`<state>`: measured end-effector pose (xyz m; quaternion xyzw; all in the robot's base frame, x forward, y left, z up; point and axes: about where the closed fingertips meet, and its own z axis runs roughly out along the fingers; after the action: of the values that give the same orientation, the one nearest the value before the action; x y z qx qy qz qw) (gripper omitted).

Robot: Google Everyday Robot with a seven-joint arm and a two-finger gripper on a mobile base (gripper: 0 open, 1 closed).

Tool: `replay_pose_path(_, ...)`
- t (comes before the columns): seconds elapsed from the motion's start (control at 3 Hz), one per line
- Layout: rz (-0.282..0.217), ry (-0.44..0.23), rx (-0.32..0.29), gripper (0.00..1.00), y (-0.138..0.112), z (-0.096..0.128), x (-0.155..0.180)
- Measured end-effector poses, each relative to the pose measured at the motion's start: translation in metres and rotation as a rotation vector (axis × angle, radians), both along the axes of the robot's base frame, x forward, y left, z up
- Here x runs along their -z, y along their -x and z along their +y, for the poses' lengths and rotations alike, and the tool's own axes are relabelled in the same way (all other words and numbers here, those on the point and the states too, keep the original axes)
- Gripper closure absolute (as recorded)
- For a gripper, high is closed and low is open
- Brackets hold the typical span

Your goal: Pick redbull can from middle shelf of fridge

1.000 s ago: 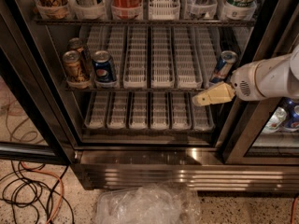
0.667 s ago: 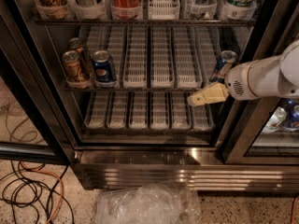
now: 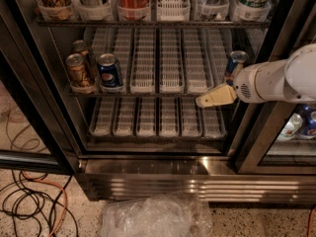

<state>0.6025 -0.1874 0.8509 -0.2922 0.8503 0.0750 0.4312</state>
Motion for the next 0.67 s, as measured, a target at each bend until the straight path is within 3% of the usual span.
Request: replay_pose_path(0.67, -0.073, 0.021, 0.101, 0.0, -0.016, -0.021, -0.011)
